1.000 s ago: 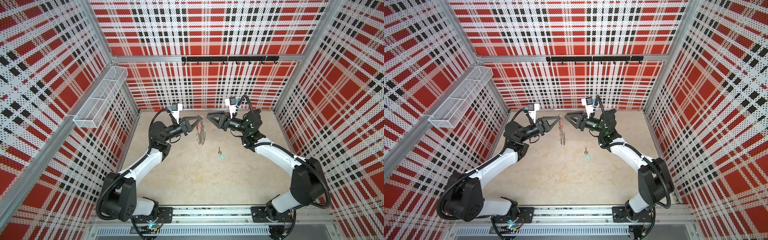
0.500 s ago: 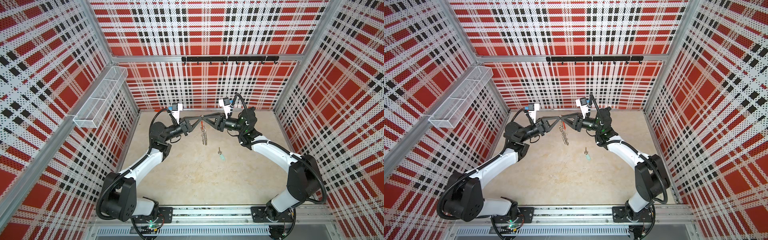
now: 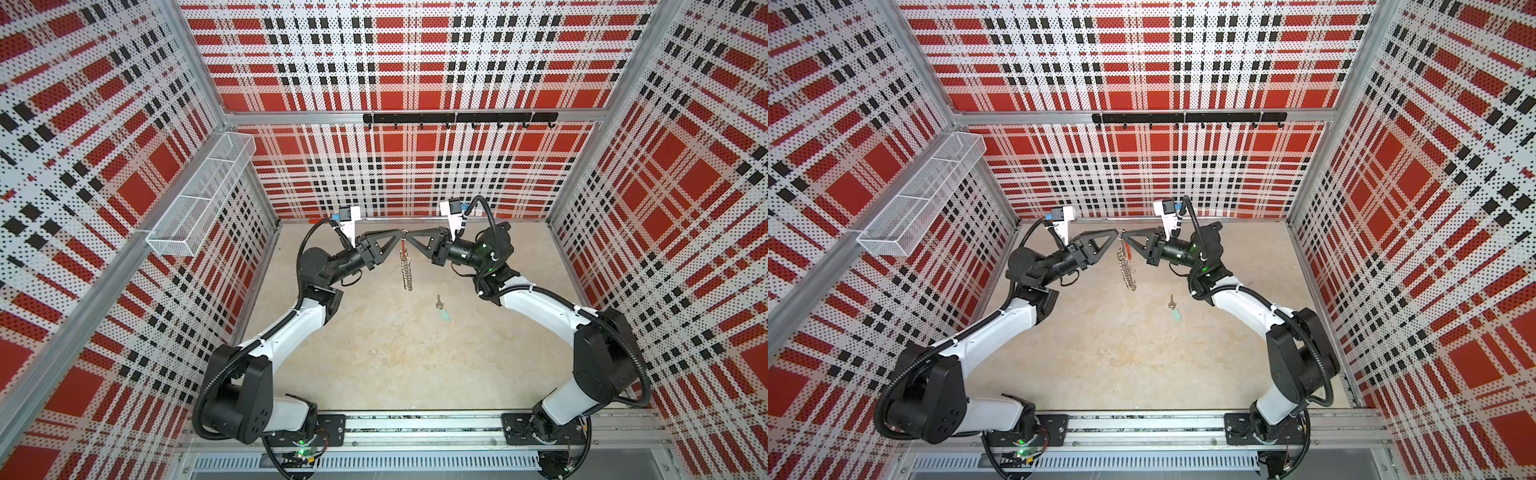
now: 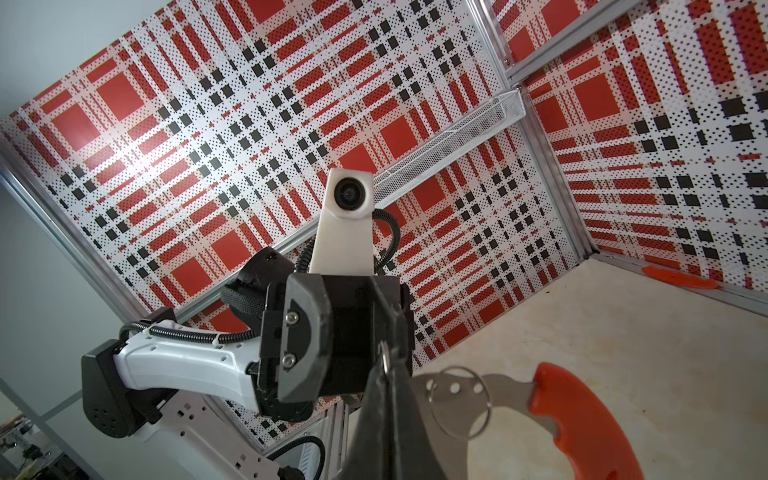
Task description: Put the keys on the keyring
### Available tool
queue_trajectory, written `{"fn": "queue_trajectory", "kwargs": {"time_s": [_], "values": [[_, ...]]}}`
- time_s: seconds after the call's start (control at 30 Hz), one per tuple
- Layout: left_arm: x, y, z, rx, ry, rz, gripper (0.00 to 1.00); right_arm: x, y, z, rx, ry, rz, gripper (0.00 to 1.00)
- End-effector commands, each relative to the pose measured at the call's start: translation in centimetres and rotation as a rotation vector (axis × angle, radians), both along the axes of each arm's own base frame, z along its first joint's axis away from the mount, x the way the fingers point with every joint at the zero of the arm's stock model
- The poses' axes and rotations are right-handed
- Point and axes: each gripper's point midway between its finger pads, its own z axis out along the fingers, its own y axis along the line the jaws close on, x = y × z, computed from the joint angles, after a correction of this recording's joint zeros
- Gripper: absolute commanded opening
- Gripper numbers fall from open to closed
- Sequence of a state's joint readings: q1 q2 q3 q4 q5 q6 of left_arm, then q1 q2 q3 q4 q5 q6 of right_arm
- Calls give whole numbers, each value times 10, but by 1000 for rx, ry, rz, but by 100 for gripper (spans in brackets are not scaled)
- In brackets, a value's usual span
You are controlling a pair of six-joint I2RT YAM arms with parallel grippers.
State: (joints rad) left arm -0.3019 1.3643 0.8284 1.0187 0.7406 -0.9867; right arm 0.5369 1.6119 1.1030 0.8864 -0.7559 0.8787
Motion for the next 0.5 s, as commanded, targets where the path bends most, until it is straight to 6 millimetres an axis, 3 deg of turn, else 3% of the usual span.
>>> {"fn": "queue_trajectory", "kwargs": {"time_s": [0.0, 0.07, 0.17, 0.33, 0.47], "values": [[-3, 34, 25, -129, -52, 105, 24, -9, -18, 44, 233, -80, -31, 0], [-4, 37, 23, -140, -45, 124, 18, -12, -25, 50, 309, -83, -13, 0], [-3, 38, 19, -136, -43, 131, 18, -14, -29, 55, 385, -73, 14, 0], [-8, 22, 21, -125, -74, 80, 27, -16, -25, 59, 431, -66, 42, 0], [-12, 10, 27, -128, -99, 31, 29, -17, -20, 59, 441, -62, 61, 0]]}}
